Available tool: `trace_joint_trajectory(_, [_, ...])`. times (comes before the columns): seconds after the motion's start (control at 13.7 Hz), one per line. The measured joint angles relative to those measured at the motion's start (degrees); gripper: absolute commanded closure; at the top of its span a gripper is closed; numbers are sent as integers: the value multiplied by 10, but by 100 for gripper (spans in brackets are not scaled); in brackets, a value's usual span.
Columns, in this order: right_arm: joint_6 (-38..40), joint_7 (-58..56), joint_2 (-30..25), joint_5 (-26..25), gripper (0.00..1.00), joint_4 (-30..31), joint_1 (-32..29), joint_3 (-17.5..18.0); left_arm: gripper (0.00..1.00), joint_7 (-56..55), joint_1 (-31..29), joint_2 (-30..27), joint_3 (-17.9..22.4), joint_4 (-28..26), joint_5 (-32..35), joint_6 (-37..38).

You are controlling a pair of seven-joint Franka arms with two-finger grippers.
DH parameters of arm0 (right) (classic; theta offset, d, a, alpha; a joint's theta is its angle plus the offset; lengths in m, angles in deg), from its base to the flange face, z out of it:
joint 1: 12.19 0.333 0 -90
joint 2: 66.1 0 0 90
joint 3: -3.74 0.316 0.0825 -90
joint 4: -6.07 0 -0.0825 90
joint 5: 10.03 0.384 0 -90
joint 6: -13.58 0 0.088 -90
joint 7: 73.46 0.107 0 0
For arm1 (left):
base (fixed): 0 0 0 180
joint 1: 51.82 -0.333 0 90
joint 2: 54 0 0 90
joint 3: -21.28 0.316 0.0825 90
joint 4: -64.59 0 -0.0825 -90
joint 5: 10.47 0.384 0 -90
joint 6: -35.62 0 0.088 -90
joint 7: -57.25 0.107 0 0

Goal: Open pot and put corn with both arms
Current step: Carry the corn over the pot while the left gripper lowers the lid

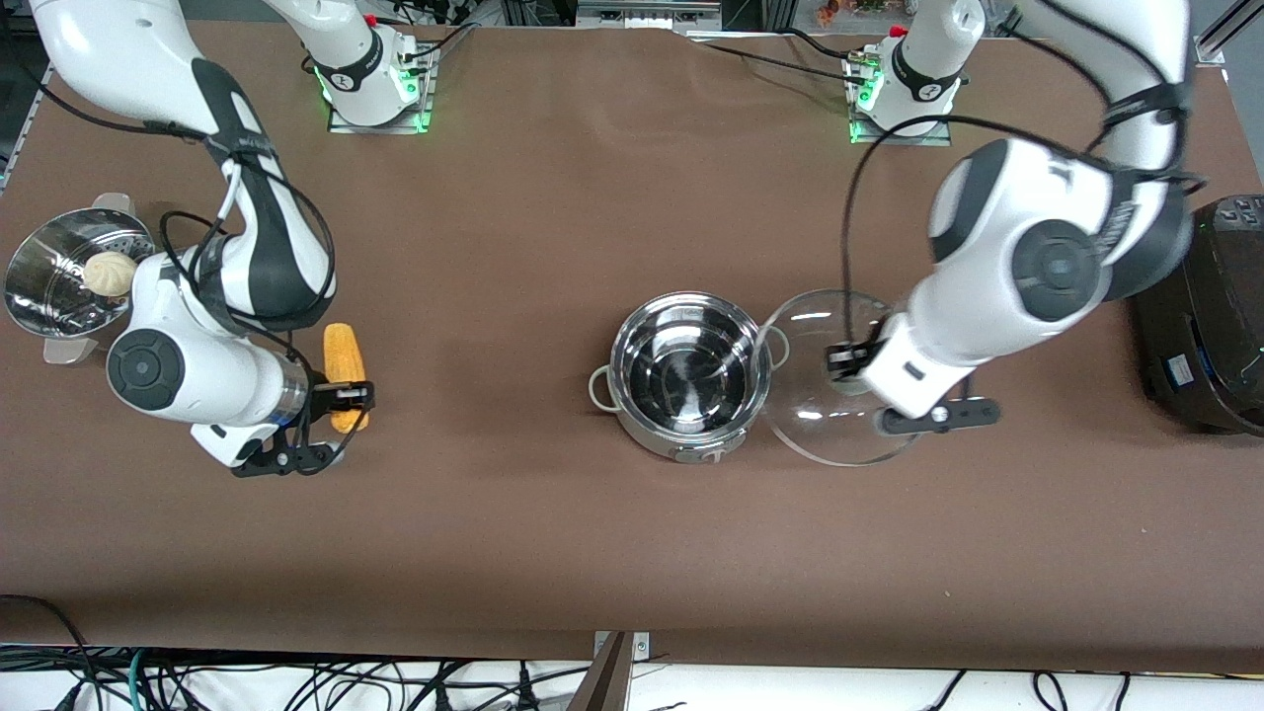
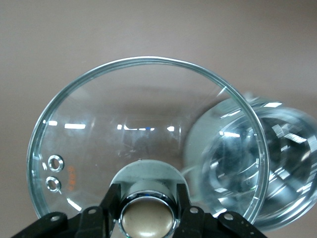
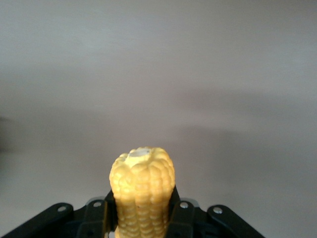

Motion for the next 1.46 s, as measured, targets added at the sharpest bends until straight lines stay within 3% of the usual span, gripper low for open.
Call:
trace_joint_trajectory(0.15, [8,106,0,0,100,-28,36,27,100,87,-36,-35,1,-72,0,-2])
trace_joint_trajectory(0.29, [6,204,9,0,100,-56,100,30,100,151,-65,-49,11,-129,0,-25])
trace_joint_trajectory(0.66, [-52,353,71,-1,100,-145,204,28,100,240,-85,-38,33,-294,0,-230])
trace_joint_trajectory(0.88, [-139,399,101,-1,100,-161,240,28,100,242,-84,-14,33,-334,0,-294])
trace_joint_trajectory(0.95, [-162,407,109,-1,100,-162,251,27,95,242,-84,-10,35,-335,0,-295])
trace_joint_trajectory(1.02, [-179,414,117,-1,100,-163,262,24,78,242,-84,-9,38,-337,0,-295])
trace_joint_trajectory(1.32, [-202,420,138,-1,100,-170,321,-24,75,242,-85,11,45,-348,0,-295])
trace_joint_trajectory(1.39, [-205,421,146,-1,100,-175,330,-31,67,242,-85,19,48,-350,0,-298])
trace_joint_trajectory(1.46, [-209,421,155,-1,100,-182,333,-34,23,242,-85,20,50,-349,-1,-298])
